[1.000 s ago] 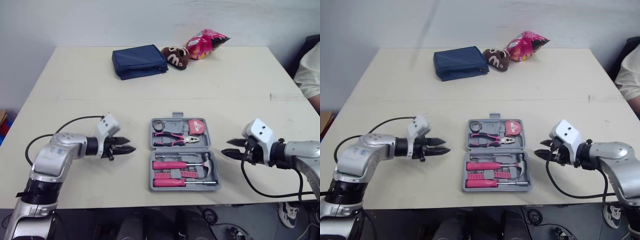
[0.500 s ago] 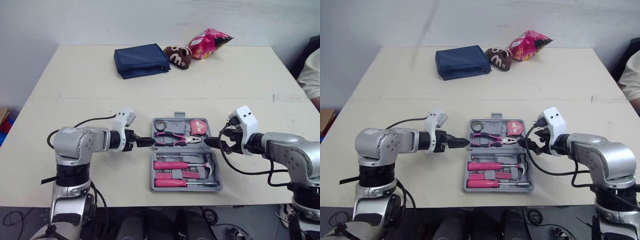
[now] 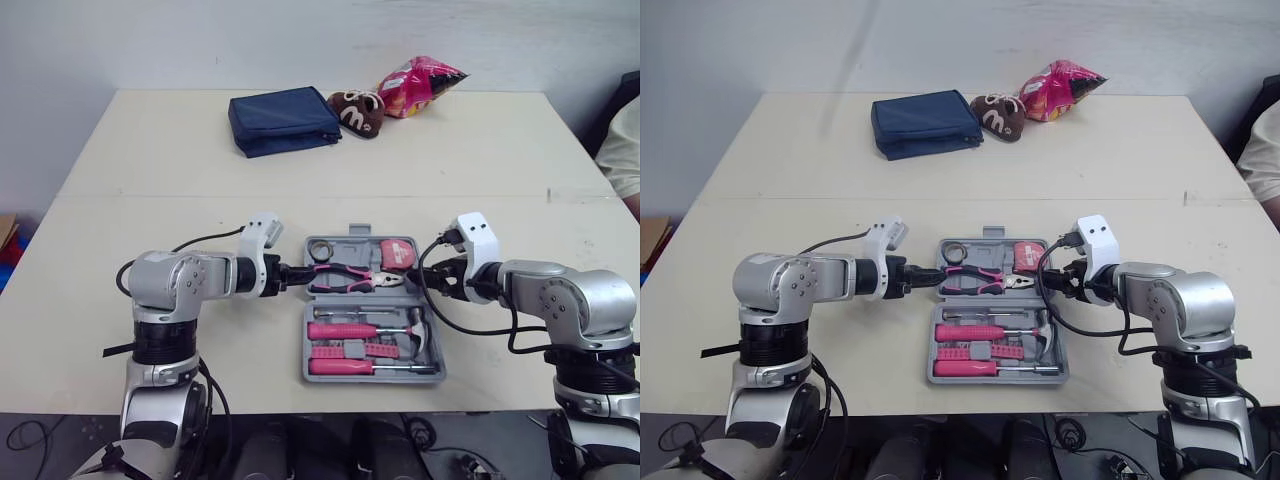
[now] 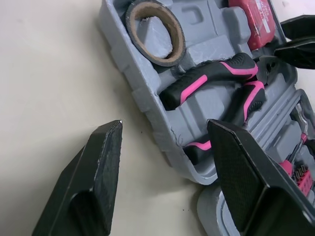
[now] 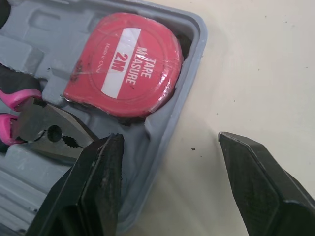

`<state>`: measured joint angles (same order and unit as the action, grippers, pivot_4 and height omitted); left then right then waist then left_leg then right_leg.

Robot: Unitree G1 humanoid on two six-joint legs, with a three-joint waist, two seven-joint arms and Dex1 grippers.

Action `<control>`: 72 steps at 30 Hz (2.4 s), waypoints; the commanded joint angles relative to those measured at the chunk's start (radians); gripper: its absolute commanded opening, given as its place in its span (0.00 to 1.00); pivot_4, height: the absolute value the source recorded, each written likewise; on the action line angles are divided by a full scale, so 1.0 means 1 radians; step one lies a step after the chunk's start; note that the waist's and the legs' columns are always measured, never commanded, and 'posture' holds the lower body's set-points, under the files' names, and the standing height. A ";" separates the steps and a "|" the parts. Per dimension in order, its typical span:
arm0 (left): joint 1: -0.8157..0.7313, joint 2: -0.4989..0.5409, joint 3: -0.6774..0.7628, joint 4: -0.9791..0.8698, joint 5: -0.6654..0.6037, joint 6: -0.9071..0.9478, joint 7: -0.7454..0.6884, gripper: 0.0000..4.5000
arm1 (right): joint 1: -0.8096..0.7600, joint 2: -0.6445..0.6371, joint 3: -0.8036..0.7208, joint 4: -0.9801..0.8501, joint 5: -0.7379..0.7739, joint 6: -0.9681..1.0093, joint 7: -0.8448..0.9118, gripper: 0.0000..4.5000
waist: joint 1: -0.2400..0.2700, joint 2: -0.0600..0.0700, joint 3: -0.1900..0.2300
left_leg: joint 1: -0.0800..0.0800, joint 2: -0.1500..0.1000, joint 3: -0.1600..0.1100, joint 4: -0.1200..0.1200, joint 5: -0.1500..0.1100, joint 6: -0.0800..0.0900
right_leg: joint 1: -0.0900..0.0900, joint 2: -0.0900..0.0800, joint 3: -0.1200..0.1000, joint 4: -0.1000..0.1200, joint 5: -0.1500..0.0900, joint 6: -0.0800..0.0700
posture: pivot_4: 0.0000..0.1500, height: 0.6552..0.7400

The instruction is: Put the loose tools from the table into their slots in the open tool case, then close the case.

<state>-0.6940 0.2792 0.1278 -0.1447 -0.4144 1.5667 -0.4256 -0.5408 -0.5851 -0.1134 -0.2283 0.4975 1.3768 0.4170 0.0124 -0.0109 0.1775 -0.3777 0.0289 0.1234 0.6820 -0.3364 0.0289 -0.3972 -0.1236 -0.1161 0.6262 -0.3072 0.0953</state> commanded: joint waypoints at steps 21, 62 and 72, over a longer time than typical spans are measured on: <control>-0.050 0.051 -0.082 0.021 -0.031 -0.373 -0.067 0.01 | -0.056 0.092 -0.015 -0.078 0.003 -0.077 -0.036 0.00 | -0.016 0.001 0.000 | 0.000 0.000 0.000 -0.001 0.000 -0.001 | -0.001 0.000 0.000 0.000 0.000 0.000 | 1.00 1.00; 0.526 0.187 -0.159 -0.090 0.463 -1.620 -0.014 0.01 | 0.522 -0.041 0.113 0.037 -0.566 -1.569 0.011 0.00 | -0.014 0.001 0.000 | -0.007 0.003 0.005 0.000 0.001 0.000 | -0.012 0.003 0.006 0.002 0.001 0.001 | 1.00 1.00; 0.869 0.245 0.030 -0.396 0.148 -1.357 -0.118 0.21 | 0.950 -0.211 -0.060 -0.254 -0.344 -1.624 0.227 0.56 | -0.017 0.002 0.000 | -0.003 0.003 0.006 -0.003 0.000 0.000 | -0.010 -0.006 0.005 0.002 -0.001 -0.002 | 1.00 1.00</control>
<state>0.1347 0.4862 0.0549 -0.4241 -0.1319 0.1079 -0.4954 0.3598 -0.7376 -0.0608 -0.3228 0.0244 -0.2862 0.5503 -0.0046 -0.0085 0.1778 -0.3806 0.0320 0.1291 0.6787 -0.3366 0.0291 -0.4074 -0.1294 -0.1108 0.6276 -0.3082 0.0937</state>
